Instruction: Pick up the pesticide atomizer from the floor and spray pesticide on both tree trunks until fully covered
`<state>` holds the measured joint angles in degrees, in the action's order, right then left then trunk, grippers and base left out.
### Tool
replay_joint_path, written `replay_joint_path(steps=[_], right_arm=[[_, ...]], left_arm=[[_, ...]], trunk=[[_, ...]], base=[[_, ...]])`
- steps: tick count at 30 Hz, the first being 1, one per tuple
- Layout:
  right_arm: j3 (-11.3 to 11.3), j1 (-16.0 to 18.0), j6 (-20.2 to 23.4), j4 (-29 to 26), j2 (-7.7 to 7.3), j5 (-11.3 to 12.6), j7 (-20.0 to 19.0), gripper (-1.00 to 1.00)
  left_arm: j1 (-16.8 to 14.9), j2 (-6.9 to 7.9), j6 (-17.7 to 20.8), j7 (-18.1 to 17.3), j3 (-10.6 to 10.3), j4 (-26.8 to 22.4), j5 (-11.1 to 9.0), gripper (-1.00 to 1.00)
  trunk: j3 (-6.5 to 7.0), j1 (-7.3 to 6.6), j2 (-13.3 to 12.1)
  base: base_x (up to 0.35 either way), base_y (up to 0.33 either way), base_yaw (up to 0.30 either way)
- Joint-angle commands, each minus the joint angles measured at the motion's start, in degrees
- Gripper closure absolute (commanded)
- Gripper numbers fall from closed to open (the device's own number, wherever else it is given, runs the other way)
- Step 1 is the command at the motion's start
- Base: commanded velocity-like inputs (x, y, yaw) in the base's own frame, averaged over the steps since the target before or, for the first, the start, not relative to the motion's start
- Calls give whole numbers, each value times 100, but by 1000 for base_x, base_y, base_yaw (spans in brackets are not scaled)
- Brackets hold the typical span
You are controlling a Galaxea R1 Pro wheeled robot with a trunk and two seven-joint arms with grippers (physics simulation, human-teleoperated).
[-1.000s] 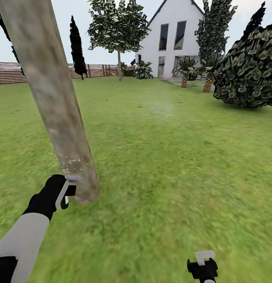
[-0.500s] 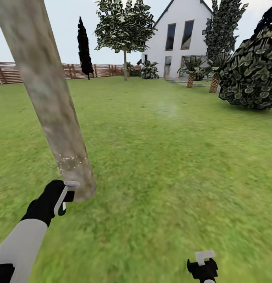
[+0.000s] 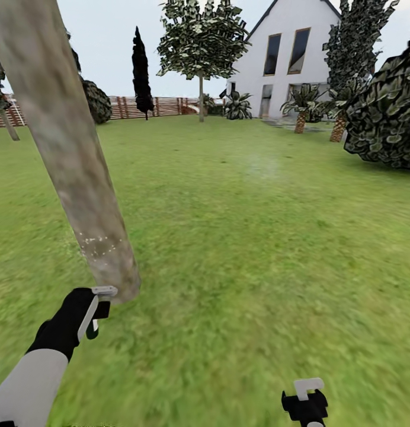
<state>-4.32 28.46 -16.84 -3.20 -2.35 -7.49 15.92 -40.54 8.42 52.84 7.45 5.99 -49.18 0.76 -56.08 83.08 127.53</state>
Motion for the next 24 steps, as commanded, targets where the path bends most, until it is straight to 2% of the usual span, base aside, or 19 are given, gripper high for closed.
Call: replay_joint_path(steps=[1, 15, 18, 22, 24], right_arm=[[-42, 2, 5, 3, 2, -34, 43, -100], [-38, 2, 6, 3, 4, -34, 52, -100], [-41, 2, 5, 3, 5, -34, 58, -100], [-41, 2, 5, 3, 6, -34, 60, -100], [-40, 2, 5, 3, 6, -34, 59, -100]], left_arm=[[-1, -5, 30, 9, 1, -9, 13, 100], [2, -7, 33, 2, 20, 48, 14, 100], [2, -7, 35, -4, 9, 6, 6, 100], [2, -7, 92, -16, 45, -47, 3, 100], [2, -7, 120, -26, 61, -238, 3, 100]], trunk=[[-5, 0, 2], [-5, 0, 2], [-5, 0, 2], [-5, 0, 2], [-5, 0, 2]], base=[[94, -293, 266], [118, -295, 37], [107, -249, 231], [14, -41, 268], [72, -7, 272]])
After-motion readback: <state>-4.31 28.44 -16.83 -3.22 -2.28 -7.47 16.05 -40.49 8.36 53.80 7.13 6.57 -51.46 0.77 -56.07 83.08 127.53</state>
